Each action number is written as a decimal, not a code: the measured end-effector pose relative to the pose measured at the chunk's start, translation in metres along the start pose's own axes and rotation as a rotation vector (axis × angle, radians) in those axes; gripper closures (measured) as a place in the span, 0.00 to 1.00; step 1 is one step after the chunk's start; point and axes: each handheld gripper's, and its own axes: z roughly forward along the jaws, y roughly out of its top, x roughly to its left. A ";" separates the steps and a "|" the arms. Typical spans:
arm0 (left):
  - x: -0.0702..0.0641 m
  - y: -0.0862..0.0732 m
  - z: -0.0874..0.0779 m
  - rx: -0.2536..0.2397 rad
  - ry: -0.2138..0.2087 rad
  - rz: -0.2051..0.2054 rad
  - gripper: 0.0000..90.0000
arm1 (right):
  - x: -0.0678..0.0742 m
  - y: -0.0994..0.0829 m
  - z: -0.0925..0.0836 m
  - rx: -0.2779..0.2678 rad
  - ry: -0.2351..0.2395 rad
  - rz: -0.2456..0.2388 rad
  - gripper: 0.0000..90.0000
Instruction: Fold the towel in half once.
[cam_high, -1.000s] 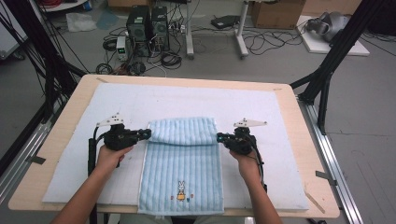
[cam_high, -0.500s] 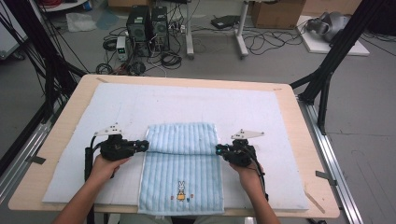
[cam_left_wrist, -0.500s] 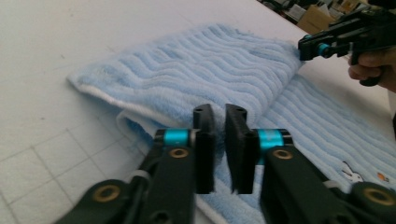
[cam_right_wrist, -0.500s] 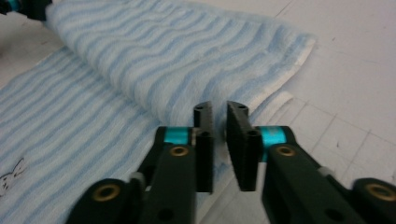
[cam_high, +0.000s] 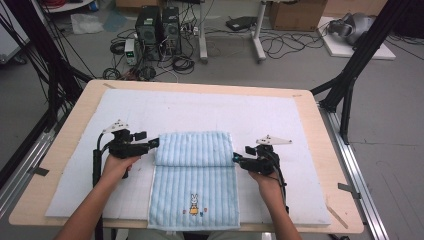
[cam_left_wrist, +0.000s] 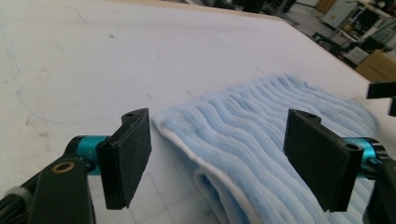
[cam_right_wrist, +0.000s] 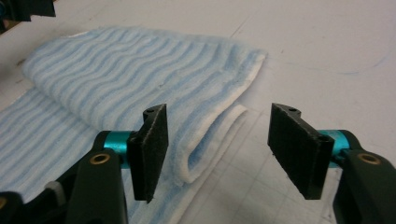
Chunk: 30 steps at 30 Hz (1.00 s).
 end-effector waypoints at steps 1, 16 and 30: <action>0.000 0.003 0.004 0.012 0.008 0.003 0.25 | 0.000 0.000 -0.001 -0.001 -0.006 0.006 0.40; -0.001 0.011 0.067 0.259 0.161 0.095 0.34 | -0.011 0.000 -0.006 -0.011 -0.013 0.046 0.37; -0.007 0.013 0.061 0.256 0.081 0.188 0.91 | -0.010 -0.001 -0.003 0.013 -0.031 0.030 0.37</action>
